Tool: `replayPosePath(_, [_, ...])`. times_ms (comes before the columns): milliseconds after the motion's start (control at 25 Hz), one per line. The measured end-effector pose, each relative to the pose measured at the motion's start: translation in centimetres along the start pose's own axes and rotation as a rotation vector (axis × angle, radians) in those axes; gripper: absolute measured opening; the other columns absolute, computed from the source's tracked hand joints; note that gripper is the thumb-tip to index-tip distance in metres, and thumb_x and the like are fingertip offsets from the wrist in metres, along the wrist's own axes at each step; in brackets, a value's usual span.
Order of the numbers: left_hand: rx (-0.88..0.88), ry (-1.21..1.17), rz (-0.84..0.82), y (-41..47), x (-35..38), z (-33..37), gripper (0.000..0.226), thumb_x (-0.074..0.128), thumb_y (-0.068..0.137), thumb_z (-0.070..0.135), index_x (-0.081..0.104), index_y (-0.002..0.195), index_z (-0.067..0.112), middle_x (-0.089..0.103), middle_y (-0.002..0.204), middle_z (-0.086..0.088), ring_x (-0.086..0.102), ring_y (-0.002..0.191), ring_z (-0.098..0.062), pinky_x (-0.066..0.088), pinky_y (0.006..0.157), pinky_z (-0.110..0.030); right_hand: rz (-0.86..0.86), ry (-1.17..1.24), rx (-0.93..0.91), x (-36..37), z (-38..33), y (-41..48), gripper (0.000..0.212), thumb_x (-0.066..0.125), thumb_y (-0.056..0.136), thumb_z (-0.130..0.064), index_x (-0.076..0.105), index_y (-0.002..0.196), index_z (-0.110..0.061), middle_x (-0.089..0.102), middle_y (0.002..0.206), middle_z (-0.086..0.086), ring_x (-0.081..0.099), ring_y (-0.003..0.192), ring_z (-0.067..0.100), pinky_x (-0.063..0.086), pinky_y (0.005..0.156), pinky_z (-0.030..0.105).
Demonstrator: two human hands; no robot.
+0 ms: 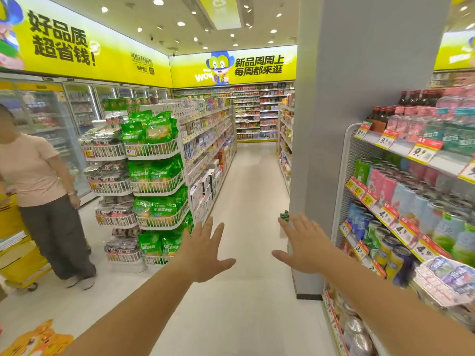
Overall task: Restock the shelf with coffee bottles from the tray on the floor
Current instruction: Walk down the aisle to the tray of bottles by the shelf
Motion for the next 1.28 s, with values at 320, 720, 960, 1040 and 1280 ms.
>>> replayPosePath(320, [0.087,0.028,-0.007,28.4,2.4,-6.9,0.099,0.030,0.084,0.079,-0.008,0.156,0.023,-0.009,0.164,-0.010,-0.004,0.151,-0.032,0.013,0.119,-0.055,-0.040,0.007,0.110,3.0,5.8,25.3,0.090,0.028,0.089,-0.073,-0.005,0.156,-0.024,-0.001,0.165,0.010,-0.005,0.152,0.031,0.008,0.122,0.049])
replayPosePath(720, [0.123,0.032,-0.050,60.7,7.0,-10.5,0.102,0.036,0.083,0.079,-0.010,0.156,0.023,-0.012,0.164,-0.010,-0.007,0.151,-0.033,0.008,0.120,-0.055,-0.039,0.049,0.162,9.2,15.7,56.5,0.091,0.030,0.087,-0.075,-0.005,0.156,-0.028,-0.008,0.166,0.007,-0.007,0.152,0.031,0.006,0.122,0.049])
replayPosePath(960, [0.109,0.034,-0.043,80.2,7.3,-14.6,0.102,0.036,0.083,0.079,-0.007,0.156,0.023,-0.008,0.164,-0.010,-0.005,0.151,-0.033,0.010,0.120,-0.055,-0.064,0.036,0.144,10.9,21.0,76.1,0.090,0.030,0.089,-0.073,-0.005,0.157,-0.025,-0.007,0.165,0.010,-0.009,0.151,0.032,0.004,0.122,0.052])
replayPosePath(1040, [0.126,0.045,-0.030,85.2,7.6,-15.9,0.102,0.036,0.082,0.080,-0.006,0.156,0.023,-0.007,0.164,-0.010,-0.004,0.151,-0.033,0.011,0.120,-0.055,-0.062,0.032,0.139,11.3,22.1,81.1,0.089,0.030,0.089,-0.072,-0.004,0.157,-0.025,-0.006,0.165,0.011,-0.007,0.151,0.032,0.004,0.122,0.052])
replayPosePath(1280, [0.182,0.061,-0.004,105.9,11.0,-19.6,0.105,0.035,0.080,0.082,-0.008,0.156,0.024,-0.006,0.164,-0.010,-0.003,0.151,-0.033,0.012,0.119,-0.055,-0.076,-0.005,0.234,15.9,27.6,98.5,0.089,0.028,0.089,-0.074,-0.006,0.156,-0.026,-0.005,0.166,0.010,-0.006,0.152,0.033,0.004,0.122,0.051])
Point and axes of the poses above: each hand's wrist, its own y-axis towards the middle knuckle, its own x-axis out of the palm, z = x × y, the point moved 7 cm from there along y, towards the middle knuckle
